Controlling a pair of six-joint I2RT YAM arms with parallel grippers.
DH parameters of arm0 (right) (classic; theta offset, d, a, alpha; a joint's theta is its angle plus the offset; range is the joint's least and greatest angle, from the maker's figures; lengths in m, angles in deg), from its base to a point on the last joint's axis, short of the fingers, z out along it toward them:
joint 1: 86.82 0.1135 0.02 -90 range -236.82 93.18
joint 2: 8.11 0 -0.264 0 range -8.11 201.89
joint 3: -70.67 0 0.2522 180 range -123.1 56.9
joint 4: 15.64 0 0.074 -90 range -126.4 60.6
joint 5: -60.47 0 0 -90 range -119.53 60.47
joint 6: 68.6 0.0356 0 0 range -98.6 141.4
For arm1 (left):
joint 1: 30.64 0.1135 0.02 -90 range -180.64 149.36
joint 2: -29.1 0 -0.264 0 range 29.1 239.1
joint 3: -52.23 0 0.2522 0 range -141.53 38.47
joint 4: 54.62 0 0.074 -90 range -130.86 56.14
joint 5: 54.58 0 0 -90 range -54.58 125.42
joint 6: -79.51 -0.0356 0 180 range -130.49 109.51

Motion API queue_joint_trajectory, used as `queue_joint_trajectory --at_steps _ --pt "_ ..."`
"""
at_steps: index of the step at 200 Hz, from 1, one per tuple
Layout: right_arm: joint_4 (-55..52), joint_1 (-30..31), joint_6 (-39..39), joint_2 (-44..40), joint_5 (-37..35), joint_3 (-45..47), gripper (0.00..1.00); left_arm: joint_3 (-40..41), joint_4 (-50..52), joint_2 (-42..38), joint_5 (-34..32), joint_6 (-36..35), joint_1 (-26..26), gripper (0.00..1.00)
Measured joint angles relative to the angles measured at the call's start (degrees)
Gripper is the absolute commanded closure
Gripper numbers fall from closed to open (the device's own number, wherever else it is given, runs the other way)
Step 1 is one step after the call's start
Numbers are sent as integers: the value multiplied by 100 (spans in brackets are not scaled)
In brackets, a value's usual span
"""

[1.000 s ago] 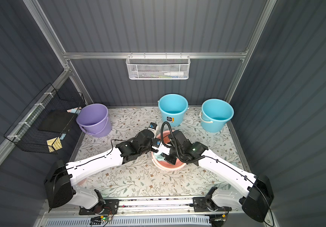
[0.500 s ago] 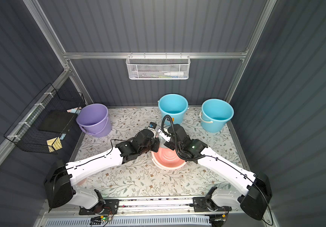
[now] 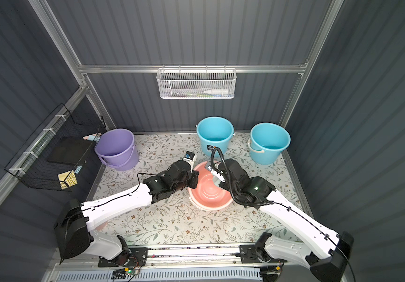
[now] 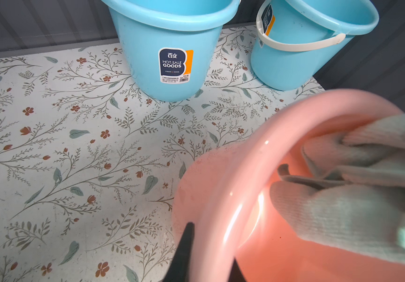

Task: Wipe the inside of the bucket with a cloth
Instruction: Wipe the dirt from the inside of the bucket.

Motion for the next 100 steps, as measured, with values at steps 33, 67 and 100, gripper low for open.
queue_joint_trajectory --at_steps 33,67,100 --pt "-1032 0 -109 -208 713 0 100 0 50 0 -2 -2 0 100" --pt "-1657 0 -125 -210 1891 7 100 0 87 0 0 -2 0 100" --pt "-1342 0 70 -184 3132 240 100 0 92 0 2 -2 -26 100"
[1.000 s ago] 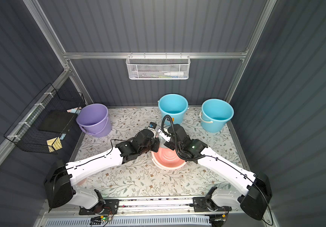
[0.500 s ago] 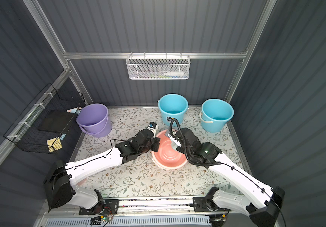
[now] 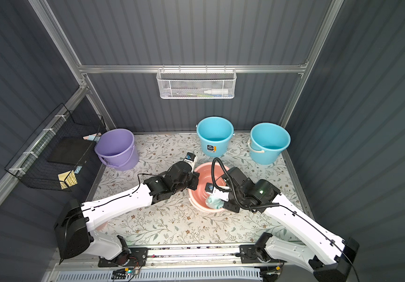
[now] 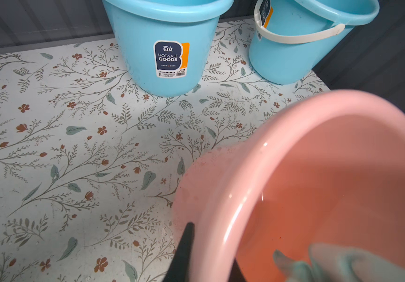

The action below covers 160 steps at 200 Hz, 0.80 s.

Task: Wipe the inside of the bucket with a cloth
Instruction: Wipe the dirt from the inside of the bucket.

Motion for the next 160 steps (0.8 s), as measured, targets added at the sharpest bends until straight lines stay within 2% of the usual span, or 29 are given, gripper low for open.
queue_joint_trajectory --at_steps 35,74,103,160 --pt "1056 -2 374 243 984 404 100 0 39 0 -2 0 0 100" --pt "2083 -2 627 713 1152 431 100 0 39 0 -4 0 0 100" --pt "2398 -2 656 1082 732 136 100 0 35 0 -26 0 7 100" --pt "3053 -28 323 1322 -953 -247 100 0 31 -63 -26 2 4 100"
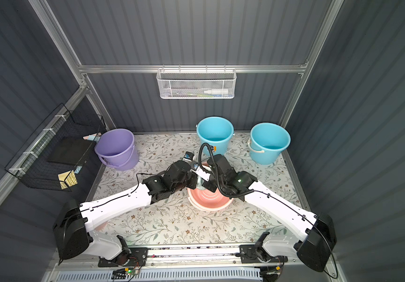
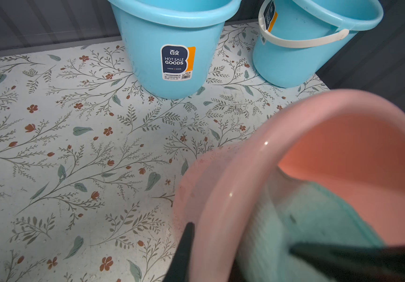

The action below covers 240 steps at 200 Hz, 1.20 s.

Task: Wipe the inside of the bucket with a cloth
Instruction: Wipe the dirt from the inside of the bucket.

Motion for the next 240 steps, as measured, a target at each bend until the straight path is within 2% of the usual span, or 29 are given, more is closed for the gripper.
queue_joint_trajectory --at_steps 73,113,149,169,191,217,240 --pt "249 -63 -562 -39 -1740 -7 100 2 -103 -28 -111 4 2 100" --pt "-396 -63 -691 -533 -2218 -7 100 2 -133 -50 -133 9 0 100" --pt "-1235 -70 -761 -1043 -2361 2 100 2 -52 -50 -192 26 0 100" --pt "-1875 -76 -780 -1235 -2179 9 100 0 28 -50 -219 31 0 100" --pt "-2542 -76 -866 -1394 -1674 87 100 -24 138 -50 -234 52 0 100" --pt "-2992 -76 -828 -1504 -717 129 100 -175 354 -48 -238 170 0 100" --pt "-2916 -92 -614 -1587 302 212 100 -319 452 -48 -232 358 9 100"
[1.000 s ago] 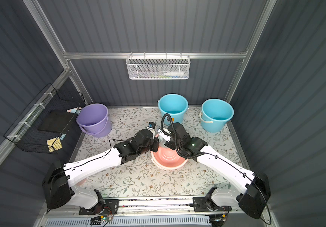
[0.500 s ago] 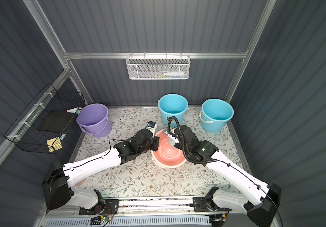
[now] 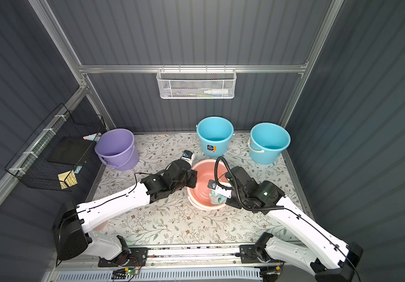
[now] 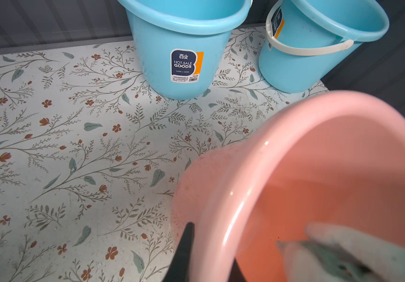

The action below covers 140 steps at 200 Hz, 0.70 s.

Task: Wipe the inside of the bucket with a cloth
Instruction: Wipe the dirt from the inside of the bucket.

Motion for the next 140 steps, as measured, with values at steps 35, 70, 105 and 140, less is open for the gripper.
queue_joint_trajectory --at_steps 35,70,105,140 --pt "831 -4 560 85 1416 361 100 -262 240 4 74 258 96 100" --pt "2194 -9 1473 385 1834 643 100 -481 518 129 232 525 356 100" --pt "3206 -9 2483 621 1110 612 100 -511 586 151 299 1064 855 100" --pt "3464 -9 2815 470 -55 240 100 -533 804 153 -4 1676 1368 100"
